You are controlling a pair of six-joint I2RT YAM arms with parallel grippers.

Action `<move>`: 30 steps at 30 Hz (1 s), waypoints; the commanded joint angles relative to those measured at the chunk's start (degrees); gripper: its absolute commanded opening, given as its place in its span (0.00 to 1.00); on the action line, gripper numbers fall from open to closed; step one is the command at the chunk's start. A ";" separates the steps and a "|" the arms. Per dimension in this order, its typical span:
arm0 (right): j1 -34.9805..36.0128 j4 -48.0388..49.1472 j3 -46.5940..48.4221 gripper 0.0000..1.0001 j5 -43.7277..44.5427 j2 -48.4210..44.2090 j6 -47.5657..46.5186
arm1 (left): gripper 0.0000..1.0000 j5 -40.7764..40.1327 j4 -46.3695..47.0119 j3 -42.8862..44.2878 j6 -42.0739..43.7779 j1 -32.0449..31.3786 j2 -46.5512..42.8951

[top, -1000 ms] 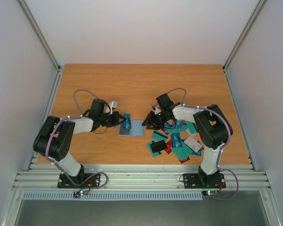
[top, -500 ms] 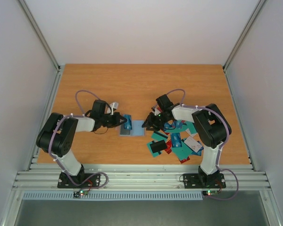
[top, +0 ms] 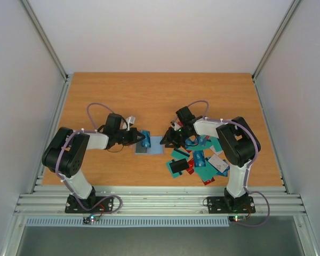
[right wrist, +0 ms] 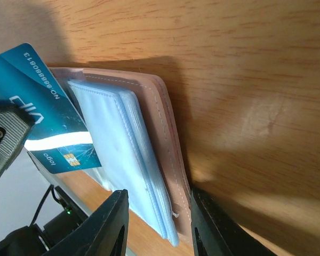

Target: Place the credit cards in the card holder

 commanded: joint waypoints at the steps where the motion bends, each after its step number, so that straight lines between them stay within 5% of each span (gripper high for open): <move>1: 0.44 -2.57 0.55 0.34 2.28 2.62 -1.64 | 0.00 -1.01 1.93 1.00 -1.07 -0.90 1.62; 30: 0.29 -4.37 1.59 0.33 1.68 4.92 -2.77 | 0.00 -5.33 -7.20 1.57 -4.58 -1.32 -2.34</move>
